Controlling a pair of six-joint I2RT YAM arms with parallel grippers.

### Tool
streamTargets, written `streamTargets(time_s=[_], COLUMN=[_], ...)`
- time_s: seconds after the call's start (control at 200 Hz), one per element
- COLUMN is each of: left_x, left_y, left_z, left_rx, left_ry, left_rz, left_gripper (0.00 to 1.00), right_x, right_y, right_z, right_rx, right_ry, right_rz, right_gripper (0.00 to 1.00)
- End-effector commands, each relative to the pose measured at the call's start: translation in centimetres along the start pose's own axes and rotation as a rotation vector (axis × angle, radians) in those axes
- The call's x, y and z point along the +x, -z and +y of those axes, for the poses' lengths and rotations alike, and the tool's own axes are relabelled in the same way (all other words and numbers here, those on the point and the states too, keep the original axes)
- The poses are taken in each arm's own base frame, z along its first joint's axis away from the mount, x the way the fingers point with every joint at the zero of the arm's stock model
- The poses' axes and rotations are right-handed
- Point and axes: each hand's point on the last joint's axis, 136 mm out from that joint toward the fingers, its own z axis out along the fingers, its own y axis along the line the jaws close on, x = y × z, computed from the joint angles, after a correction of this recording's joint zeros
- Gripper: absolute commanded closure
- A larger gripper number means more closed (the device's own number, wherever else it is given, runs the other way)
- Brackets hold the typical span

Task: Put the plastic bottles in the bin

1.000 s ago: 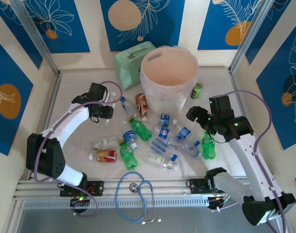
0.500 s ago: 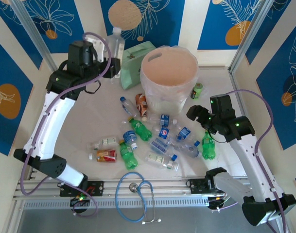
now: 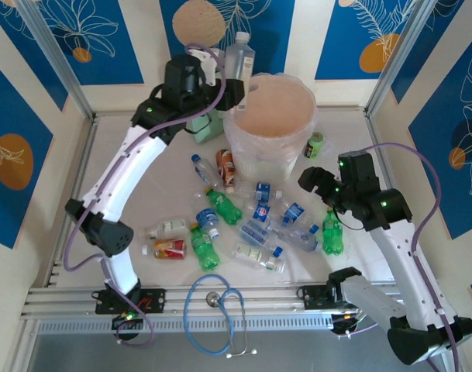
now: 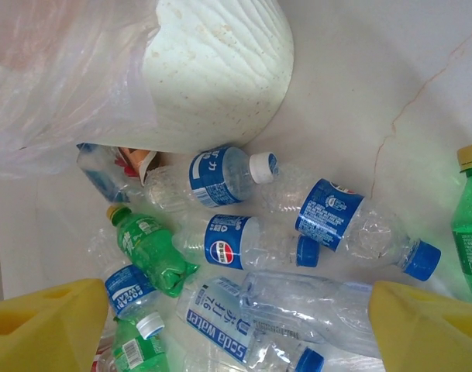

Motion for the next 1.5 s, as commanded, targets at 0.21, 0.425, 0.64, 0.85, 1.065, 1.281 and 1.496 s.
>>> streamTargets(time_s=[0.21,0.425,0.64,0.85,1.065,1.281,1.496], left_x=[-0.7,3.2,6.3,7.5,6.5,3.0,-0.2], left_y=[-5.2,-7.7,-8.9,-9.4,-8.5,-5.7,-0.3], left_z=[-2.6,-1.9,-1.3,-1.5,-3.2,-5.1,-7.5], left_rx=[0.117,0.069,0.027,0.012,0.028,0.049,0.079], left_ry=[0.084,0.052,0.022,0.004,-0.049,-0.070,-0.117], left_rz=[-0.089,0.023,0.106,0.137,0.098,0.015,-0.056], left_gripper=[0.49,0.50,0.49,0.47,0.25,0.24,0.26], right_x=[1.2,1.3,1.7,1.7,1.1,0.7,1.2], right_y=[0.8,0.8,0.2,0.2,0.5,0.3,-1.3], right_z=[-0.3,-1.3,-3.2,-3.9,-4.6,-6.1,-9.2], right_rx=[-0.021,0.021,0.101,0.112,0.139,0.200,0.304], right_ry=[-0.028,-0.031,-0.052,-0.071,-0.081,-0.116,-0.213], right_rz=[0.015,0.013,0.029,0.039,0.027,0.043,0.120], right_gripper=[0.12,0.12,0.12,0.12,0.12,0.12,0.11])
